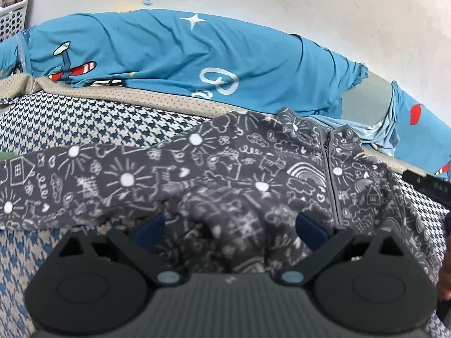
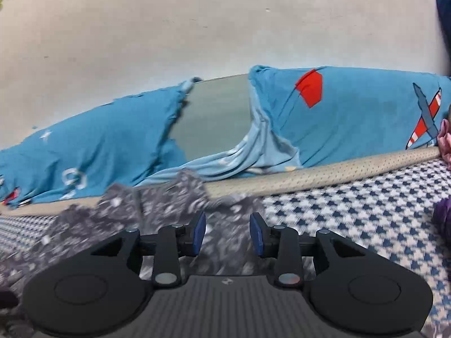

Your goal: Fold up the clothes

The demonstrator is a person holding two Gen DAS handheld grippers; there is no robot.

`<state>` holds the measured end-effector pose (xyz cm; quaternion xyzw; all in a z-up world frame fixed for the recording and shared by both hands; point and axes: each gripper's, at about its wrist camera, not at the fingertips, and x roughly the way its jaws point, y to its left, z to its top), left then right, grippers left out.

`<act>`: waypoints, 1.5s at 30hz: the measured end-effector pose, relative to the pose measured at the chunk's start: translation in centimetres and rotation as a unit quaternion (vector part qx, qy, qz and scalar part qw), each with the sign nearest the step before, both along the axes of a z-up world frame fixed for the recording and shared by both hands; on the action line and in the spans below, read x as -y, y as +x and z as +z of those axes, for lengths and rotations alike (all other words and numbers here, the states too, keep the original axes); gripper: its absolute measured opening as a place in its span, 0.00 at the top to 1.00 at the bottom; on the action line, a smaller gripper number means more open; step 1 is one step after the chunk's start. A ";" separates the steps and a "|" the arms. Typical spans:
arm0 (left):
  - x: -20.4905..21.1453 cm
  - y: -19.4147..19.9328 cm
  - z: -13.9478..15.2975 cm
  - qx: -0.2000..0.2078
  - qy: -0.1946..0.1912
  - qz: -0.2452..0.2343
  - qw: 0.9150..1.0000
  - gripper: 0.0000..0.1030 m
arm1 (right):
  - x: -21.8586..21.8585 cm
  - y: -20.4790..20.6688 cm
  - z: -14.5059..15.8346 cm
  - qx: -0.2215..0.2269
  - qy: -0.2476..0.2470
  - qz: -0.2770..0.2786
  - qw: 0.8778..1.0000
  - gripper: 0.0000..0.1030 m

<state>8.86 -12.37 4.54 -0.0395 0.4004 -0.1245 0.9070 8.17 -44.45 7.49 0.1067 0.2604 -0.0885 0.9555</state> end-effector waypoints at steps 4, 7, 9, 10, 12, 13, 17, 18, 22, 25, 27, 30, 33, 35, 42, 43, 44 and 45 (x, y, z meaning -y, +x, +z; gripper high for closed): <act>-1.4 -1.3 0.0 0.008 0.008 -0.005 1.000 0.04 | -1.9 -2.7 0.3 -0.009 0.005 0.033 0.999 0.63; -2.3 -2.5 -0.3 0.007 0.012 -0.008 1.000 0.04 | -3.6 -4.6 0.4 -0.016 0.001 0.058 0.998 0.61; -2.8 -3.1 -0.5 0.005 0.017 -0.009 1.000 0.04 | -4.6 -5.6 0.2 -0.021 0.002 0.070 0.997 0.60; -3.0 -3.4 -0.6 0.006 0.019 -0.011 1.000 0.04 | -4.9 -6.1 0.1 -0.024 0.006 0.075 0.997 0.59; -3.2 -3.8 -0.6 0.013 0.025 -0.017 0.999 0.04 | -5.7 -7.0 -0.3 -0.034 0.019 0.090 0.995 0.59; -3.2 -4.1 -0.6 0.017 0.028 -0.019 0.999 0.04 | -6.1 -7.4 -0.4 -0.037 0.024 0.098 0.994 0.58; -3.5 -4.5 -0.5 0.024 0.040 -0.018 0.999 0.08 | -7.4 -9.2 -1.1 -0.046 0.043 0.118 0.991 0.56; -3.7 -4.6 -0.5 0.024 0.041 -0.015 0.999 0.10 | -7.6 -9.5 -1.3 -0.050 0.052 0.123 0.990 0.55; -4.7 -4.5 -0.5 0.022 0.038 0.004 0.999 0.23 | -8.7 -11.1 -1.9 -0.062 0.074 0.146 0.985 0.53; -5.7 -4.3 -0.5 0.021 0.033 0.023 0.999 0.33 | -9.5 -12.1 -2.5 -0.073 0.091 0.157 0.981 0.51; -6.4 -4.1 -0.3 0.022 0.022 0.038 0.999 0.36 | -10.0 -12.7 -3.1 -0.084 0.113 0.163 0.976 0.51; -7.4 -3.9 0.0 0.028 0.012 0.060 0.998 0.36 | -10.9 -13.6 -4.2 -0.107 0.156 0.173 0.967 0.51; -8.2 -3.8 0.2 0.032 -0.003 0.074 0.997 0.34 | -12.5 -14.0 -5.8 -0.134 0.182 0.187 0.956 0.51; -8.4 -3.8 0.1 0.033 -0.009 0.078 0.996 0.26 | -13.7 -14.1 -6.6 -0.141 0.189 0.194 0.952 0.51; -8.4 -3.3 -0.7 0.030 0.006 0.093 0.995 0.21 | -15.6 -13.7 -6.7 -0.110 0.198 0.189 0.956 0.37; -8.4 -3.2 -1.0 0.025 0.003 0.093 0.995 0.21 | -15.7 -13.7 -6.6 -0.106 0.201 0.192 0.955 0.37; -8.3 -3.1 -1.2 0.021 0.004 0.089 0.996 0.21 | -15.9 -13.7 -6.5 -0.103 0.200 0.194 0.955 0.37; -8.1 -3.0 -1.4 0.016 0.004 0.085 0.996 0.21 | -16.1 -13.7 -6.5 -0.102 0.194 0.196 0.956 0.37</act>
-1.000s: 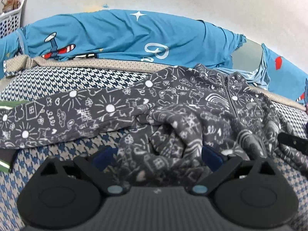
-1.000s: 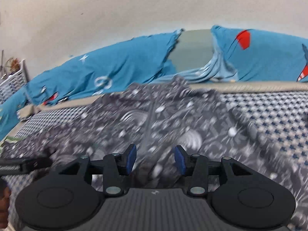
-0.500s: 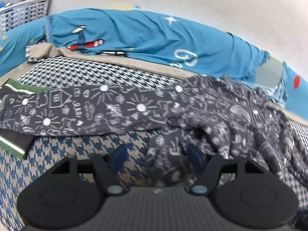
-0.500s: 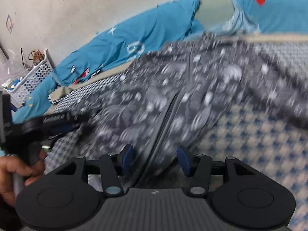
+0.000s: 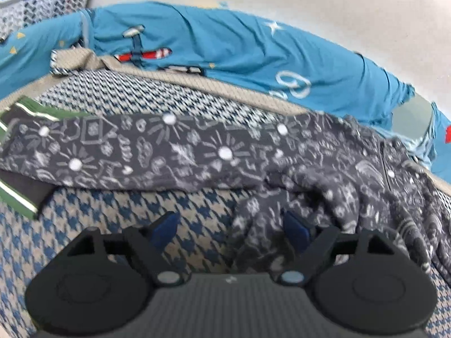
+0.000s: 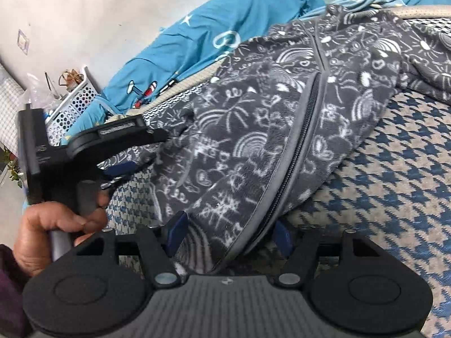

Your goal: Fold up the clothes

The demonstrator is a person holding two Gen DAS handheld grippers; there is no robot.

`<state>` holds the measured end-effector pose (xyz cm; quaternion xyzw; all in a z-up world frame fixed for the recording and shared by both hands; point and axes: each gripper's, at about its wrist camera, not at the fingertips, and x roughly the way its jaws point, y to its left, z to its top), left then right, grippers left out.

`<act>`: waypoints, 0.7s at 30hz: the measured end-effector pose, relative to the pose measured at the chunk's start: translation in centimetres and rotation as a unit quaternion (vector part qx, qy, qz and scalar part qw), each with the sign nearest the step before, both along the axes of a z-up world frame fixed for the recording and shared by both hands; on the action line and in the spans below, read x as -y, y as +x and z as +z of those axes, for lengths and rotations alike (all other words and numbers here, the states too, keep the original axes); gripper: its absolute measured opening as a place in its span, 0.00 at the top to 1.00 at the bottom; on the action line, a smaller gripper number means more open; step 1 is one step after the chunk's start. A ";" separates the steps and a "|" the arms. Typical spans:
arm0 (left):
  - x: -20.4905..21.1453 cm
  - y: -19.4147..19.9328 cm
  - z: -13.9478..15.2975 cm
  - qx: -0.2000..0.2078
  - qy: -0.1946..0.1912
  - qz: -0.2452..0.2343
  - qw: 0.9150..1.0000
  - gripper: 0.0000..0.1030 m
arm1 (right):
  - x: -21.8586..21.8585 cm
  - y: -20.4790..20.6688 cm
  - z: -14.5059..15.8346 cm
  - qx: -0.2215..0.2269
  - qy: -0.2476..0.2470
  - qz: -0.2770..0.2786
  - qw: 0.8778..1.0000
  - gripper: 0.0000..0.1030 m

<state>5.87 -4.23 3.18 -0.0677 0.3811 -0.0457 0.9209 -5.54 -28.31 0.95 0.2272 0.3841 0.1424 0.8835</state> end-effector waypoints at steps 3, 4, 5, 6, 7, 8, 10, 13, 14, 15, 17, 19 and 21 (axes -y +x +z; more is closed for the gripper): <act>0.4 0.2 -0.4 -0.003 0.011 -0.004 1.000 0.21 | -0.6 0.0 -0.7 -0.001 -0.009 0.006 1.000 0.38; 0.5 0.2 -0.6 -0.004 0.012 -0.004 1.000 0.21 | -0.9 0.0 -0.9 0.004 -0.013 0.007 1.000 0.40; 0.6 0.3 -0.7 -0.006 0.011 -0.003 1.000 0.23 | -1.2 -0.1 -0.9 0.013 -0.020 0.007 1.000 0.45; 0.8 0.4 -1.0 -0.012 0.010 -0.005 1.000 0.25 | -1.4 0.0 -0.8 0.019 -0.029 0.007 0.999 0.49; 0.9 0.5 -1.2 -0.018 0.010 -0.008 1.000 0.31 | -1.6 0.1 -0.8 0.024 -0.038 0.007 0.999 0.58; 1.3 0.5 -1.6 -0.026 0.012 -0.014 0.999 0.36 | -1.7 0.2 -0.7 0.029 -0.047 0.008 0.998 0.65; 1.7 0.2 -1.9 -0.032 0.019 -0.027 0.999 0.45 | -1.4 0.4 -0.4 0.032 -0.041 0.005 0.999 0.72; 2.3 -0.6 -2.1 -0.032 0.029 -0.046 0.998 0.53 | -0.9 0.0 0.9 0.059 -0.050 -0.001 0.997 0.79; 2.3 -0.9 -1.9 -0.030 0.025 -0.049 0.998 0.56 | -0.7 -0.2 1.6 0.074 -0.055 -0.002 0.996 0.80; 2.4 -1.3 -1.7 -0.028 0.020 -0.053 0.998 0.57 | -0.5 -0.4 2.3 0.089 -0.057 -0.003 0.994 0.81; 2.4 -2.1 -1.2 -0.023 0.006 -0.057 0.998 0.57 | 0.1 -0.7 3.7 0.118 -0.059 -0.004 0.991 0.82; 2.3 -3.1 -0.7 -0.018 -0.014 -0.059 0.998 0.57 | 0.8 -1.2 4.9 0.142 -0.054 -0.009 0.988 0.83; 2.7 -4.1 -0.4 -0.019 -0.031 -0.073 0.997 0.57 | 1.6 -1.4 6.0 0.162 -0.051 -0.016 0.985 0.83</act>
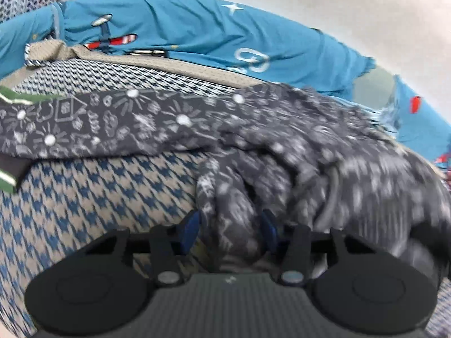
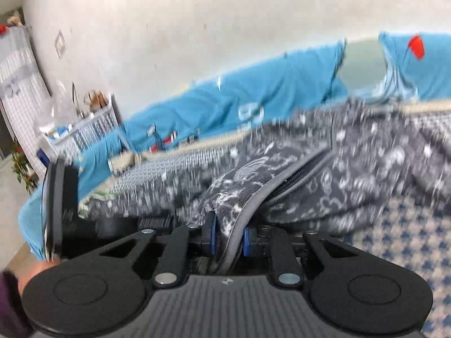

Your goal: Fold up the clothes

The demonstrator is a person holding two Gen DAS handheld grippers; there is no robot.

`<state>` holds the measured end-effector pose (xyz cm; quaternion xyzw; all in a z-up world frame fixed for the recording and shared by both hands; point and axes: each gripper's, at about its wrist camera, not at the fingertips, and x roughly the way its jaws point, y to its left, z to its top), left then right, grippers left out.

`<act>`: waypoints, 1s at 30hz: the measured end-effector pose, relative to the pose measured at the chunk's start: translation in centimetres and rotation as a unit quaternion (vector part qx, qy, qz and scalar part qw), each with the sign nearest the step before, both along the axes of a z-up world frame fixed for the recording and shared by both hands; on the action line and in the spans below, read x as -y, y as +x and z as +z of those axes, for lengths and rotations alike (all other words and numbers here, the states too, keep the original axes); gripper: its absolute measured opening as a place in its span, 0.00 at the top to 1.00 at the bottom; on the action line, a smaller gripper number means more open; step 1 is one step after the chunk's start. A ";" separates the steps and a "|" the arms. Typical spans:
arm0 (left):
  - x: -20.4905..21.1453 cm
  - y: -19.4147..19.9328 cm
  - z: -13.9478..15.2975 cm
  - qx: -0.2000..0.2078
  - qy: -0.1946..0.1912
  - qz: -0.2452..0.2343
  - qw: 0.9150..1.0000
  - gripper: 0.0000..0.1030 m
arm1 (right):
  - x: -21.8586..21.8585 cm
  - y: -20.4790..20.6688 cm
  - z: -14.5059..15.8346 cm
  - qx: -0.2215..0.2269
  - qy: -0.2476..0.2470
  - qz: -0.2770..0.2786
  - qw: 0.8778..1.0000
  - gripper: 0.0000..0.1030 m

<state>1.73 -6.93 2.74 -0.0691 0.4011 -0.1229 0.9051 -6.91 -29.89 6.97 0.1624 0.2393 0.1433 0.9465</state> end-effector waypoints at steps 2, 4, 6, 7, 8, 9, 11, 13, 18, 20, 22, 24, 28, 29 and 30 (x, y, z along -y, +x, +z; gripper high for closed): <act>0.6 -1.7 0.1 0.002 -0.007 -0.018 1.000 0.57 | 0.9 -0.2 0.8 0.013 0.008 -0.006 1.000 0.83; 1.1 -3.3 0.3 0.011 -0.009 -0.033 0.999 0.56 | 1.8 -0.5 1.6 0.023 0.016 -0.012 1.000 0.84; 1.8 -5.2 0.5 0.023 -0.007 -0.052 0.998 0.56 | 2.7 -0.8 2.3 0.033 0.024 -0.019 0.999 0.84; 2.2 -6.1 0.6 0.034 -0.001 -0.062 0.998 0.55 | 3.2 -1.0 2.6 0.037 0.031 -0.021 0.999 0.84; 2.8 -7.1 0.7 0.047 0.010 -0.072 0.996 0.53 | 3.7 -1.1 2.8 0.039 0.038 -0.023 0.998 0.84; 3.4 -8.1 0.7 0.061 0.021 -0.082 0.995 0.53 | 4.1 -1.3 3.0 0.041 0.046 -0.023 0.998 0.84; 4.8 -9.8 0.8 0.089 0.048 -0.097 0.990 0.47 | 5.0 -1.7 3.4 0.046 0.065 -0.021 0.997 0.84; 6.0 -11.0 0.7 0.108 0.068 -0.100 0.987 0.44 | 5.9 -2.0 4.0 0.055 0.079 -0.020 0.995 0.84; 7.5 -11.0 0.4 0.123 0.104 -0.079 0.984 0.36 | 7.2 -2.3 5.2 0.067 0.106 -0.017 0.992 0.85; 7.7 -10.6 0.5 0.127 0.109 -0.066 0.984 0.29 | 7.5 -2.2 5.4 0.067 0.111 -0.018 0.991 0.85; 8.0 -10.0 0.8 0.133 0.111 -0.063 0.983 0.27 | 7.6 -1.8 5.5 0.066 0.110 -0.017 0.992 0.85; 8.4 -9.6 1.2 0.144 0.123 -0.064 0.980 0.25 | 7.5 -1.4 5.6 0.066 0.110 -0.012 0.992 0.85; 8.8 -8.7 2.8 0.171 0.130 -0.069 0.974 0.24 | 8.1 -0.4 6.0 0.071 0.120 -0.011 0.990 0.85; 8.8 -8.4 3.3 0.176 0.128 -0.071 0.973 0.24 | 8.4 0.0 6.0 0.070 0.125 -0.013 0.990 0.85; 8.8 -8.1 3.7 0.181 0.128 -0.073 0.972 0.24 | 8.6 0.4 6.0 0.066 0.130 -0.017 0.989 0.85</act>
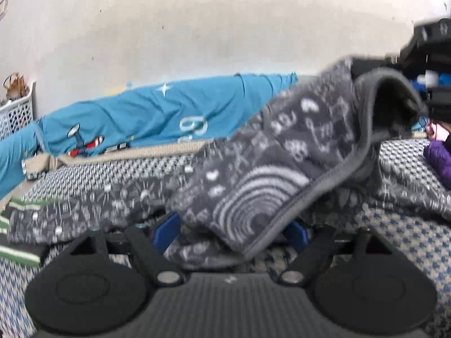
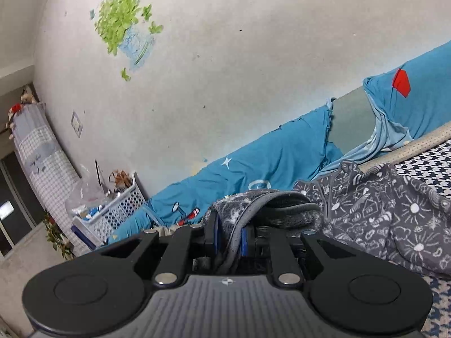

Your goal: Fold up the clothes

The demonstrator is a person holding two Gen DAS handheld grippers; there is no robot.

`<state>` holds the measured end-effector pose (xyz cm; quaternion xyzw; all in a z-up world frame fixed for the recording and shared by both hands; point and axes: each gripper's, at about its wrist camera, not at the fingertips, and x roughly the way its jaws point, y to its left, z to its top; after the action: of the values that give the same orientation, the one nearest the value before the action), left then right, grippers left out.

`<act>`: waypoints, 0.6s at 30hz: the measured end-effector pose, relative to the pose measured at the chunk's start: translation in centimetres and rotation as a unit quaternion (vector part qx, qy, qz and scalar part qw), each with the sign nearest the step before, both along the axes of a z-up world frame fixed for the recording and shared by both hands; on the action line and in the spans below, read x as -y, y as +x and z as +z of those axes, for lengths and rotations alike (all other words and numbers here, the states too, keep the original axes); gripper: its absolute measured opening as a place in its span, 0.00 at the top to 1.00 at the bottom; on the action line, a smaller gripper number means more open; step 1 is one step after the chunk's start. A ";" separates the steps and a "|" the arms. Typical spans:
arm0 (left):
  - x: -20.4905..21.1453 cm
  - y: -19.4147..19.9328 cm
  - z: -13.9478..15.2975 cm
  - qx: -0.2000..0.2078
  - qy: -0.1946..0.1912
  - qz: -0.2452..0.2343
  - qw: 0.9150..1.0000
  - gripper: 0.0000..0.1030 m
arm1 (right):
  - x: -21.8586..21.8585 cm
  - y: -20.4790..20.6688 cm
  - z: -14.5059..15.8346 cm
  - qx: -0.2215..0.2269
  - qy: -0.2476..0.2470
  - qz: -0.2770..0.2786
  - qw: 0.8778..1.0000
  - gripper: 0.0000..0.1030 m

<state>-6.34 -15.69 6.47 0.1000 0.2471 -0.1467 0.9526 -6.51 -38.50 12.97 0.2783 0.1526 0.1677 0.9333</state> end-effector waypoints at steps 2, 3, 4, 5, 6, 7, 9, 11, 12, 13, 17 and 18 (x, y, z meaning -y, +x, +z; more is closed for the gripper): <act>-0.3 1.2 0.7 0.005 0.012 0.000 1.000 0.24 | 0.3 0.8 -0.2 -0.008 0.008 -0.007 1.000 0.85; -0.5 1.8 0.9 0.004 0.011 0.002 1.000 0.24 | 0.4 1.3 -0.3 -0.013 0.009 -0.010 1.000 0.85; -0.7 2.3 1.2 0.003 0.009 0.004 1.000 0.24 | 0.4 1.6 -0.5 -0.019 0.011 -0.013 1.000 0.84; -1.1 3.0 1.4 0.000 0.001 0.006 1.000 0.24 | 0.4 1.9 -0.7 -0.025 0.015 -0.018 0.999 0.81; -1.5 3.6 1.6 -0.004 -0.008 0.008 1.000 0.24 | 0.4 2.2 -1.0 -0.032 0.022 -0.021 0.999 0.80; -1.8 4.2 1.7 -0.007 -0.016 0.007 1.000 0.24 | 0.5 2.4 -1.3 -0.039 0.027 -0.023 0.999 0.79; -2.1 5.3 1.6 -0.014 -0.030 0.005 0.999 0.24 | 0.5 2.6 -1.8 -0.048 0.030 -0.023 0.998 0.77; -2.3 6.4 1.2 -0.023 -0.034 0.006 0.999 0.24 | 0.4 2.8 -2.1 -0.054 0.027 -0.020 0.998 0.74; -2.3 6.7 0.9 -0.028 -0.036 0.007 0.999 0.24 | 0.3 2.7 -2.1 -0.054 0.020 -0.019 0.998 0.73; -2.4 7.2 0.5 -0.035 -0.039 0.008 0.999 0.24 | 0.2 2.6 -2.2 -0.054 0.013 -0.019 0.998 0.72; -2.7 9.0 -0.2 -0.053 -0.051 0.017 0.997 0.24 | -0.1 2.2 -2.2 -0.051 -0.010 -0.023 0.998 0.57; -2.8 9.5 -0.3 -0.055 -0.054 0.020 0.997 0.24 | 0.0 2.1 -2.2 -0.049 -0.009 -0.026 0.998 0.55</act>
<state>3.19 -12.90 6.20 0.0349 0.2929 -0.1464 0.9442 -4.37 -38.50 10.77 0.2816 0.1925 0.1278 0.9313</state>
